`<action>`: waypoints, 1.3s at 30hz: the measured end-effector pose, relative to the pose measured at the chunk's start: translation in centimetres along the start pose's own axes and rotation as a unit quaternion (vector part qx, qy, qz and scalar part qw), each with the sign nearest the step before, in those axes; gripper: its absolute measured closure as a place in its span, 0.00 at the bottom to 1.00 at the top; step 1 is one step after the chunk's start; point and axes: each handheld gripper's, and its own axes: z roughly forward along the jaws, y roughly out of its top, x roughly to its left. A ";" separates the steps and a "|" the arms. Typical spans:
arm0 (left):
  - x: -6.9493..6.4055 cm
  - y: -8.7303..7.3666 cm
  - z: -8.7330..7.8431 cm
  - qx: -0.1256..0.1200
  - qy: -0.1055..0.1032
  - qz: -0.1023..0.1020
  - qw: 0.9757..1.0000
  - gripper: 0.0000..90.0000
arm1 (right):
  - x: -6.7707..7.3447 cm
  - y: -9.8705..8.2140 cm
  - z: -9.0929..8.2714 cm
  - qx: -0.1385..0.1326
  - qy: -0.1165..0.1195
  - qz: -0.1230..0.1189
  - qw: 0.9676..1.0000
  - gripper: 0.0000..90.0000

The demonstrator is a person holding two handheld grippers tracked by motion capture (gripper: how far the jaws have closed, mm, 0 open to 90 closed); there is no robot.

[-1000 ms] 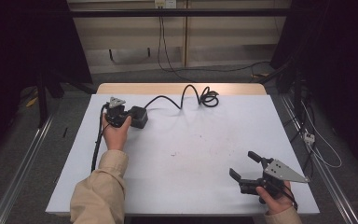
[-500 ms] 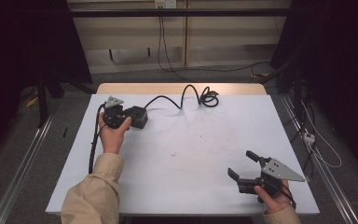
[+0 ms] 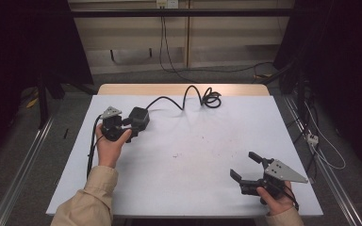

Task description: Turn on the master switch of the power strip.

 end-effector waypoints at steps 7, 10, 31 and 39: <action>-1.1 -0.9 -1.1 0.003 -0.011 0.012 1.000 0.28 | 0.1 0.0 0.1 0.001 0.002 -0.001 1.000 0.06; -1.5 -1.3 -1.3 0.012 -0.012 0.021 1.000 0.24 | 0.1 0.0 0.1 0.002 0.002 -0.001 1.000 0.06; -2.9 -4.4 -4.2 0.014 -0.026 0.032 0.999 0.17 | 0.2 0.0 0.2 0.002 0.001 -0.003 1.000 0.06; -2.9 -5.4 -5.2 0.016 -0.023 0.029 0.999 0.16 | 0.2 0.0 0.2 0.003 0.002 -0.004 1.000 0.06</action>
